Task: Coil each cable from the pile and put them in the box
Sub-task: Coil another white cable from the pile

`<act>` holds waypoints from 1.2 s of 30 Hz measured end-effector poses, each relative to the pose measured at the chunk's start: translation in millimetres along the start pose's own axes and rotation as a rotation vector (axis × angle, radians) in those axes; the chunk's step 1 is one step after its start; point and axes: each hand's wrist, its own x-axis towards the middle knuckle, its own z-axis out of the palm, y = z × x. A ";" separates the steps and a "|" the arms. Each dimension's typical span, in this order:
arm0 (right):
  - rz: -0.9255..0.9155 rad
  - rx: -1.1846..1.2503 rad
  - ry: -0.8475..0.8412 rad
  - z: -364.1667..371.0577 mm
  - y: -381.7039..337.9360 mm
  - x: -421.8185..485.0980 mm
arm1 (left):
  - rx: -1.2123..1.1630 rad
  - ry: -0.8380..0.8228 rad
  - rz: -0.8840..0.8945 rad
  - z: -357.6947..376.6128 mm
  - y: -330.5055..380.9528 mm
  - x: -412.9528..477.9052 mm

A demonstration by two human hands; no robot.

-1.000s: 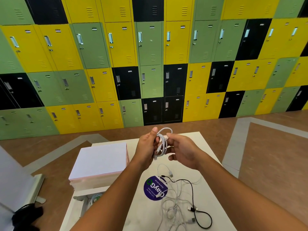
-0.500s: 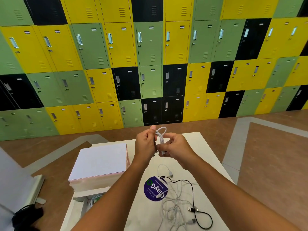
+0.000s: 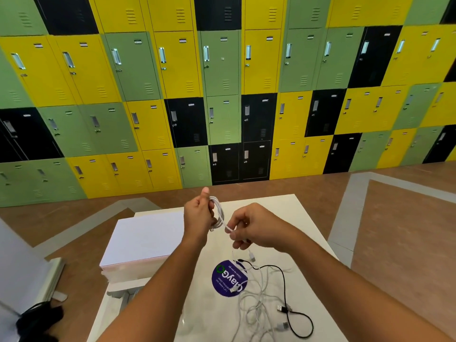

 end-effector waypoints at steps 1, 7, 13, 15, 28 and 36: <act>-0.013 0.026 -0.029 -3.6 -0.8 -1.2 | 0.014 -0.010 0.010 0.7 0.3 -0.2; 0.007 0.042 -0.171 -5.6 -7.4 -2.2 | 0.082 -0.010 0.114 -1.1 -2.8 -2.9; 0.076 0.007 -0.184 1.9 -1.4 -0.1 | 0.057 -0.031 0.127 3.6 0.7 -10.0; 0.083 -0.017 -0.172 1.5 -0.9 -0.8 | 0.071 -0.093 0.135 2.7 -1.4 -10.2; 0.096 -0.086 -0.213 -12.2 2.3 -5.1 | 0.104 -0.081 0.121 8.6 -9.7 -12.1; 0.124 -0.400 0.003 -2.2 -1.6 1.9 | 0.078 -0.093 0.042 20.3 -5.9 -14.6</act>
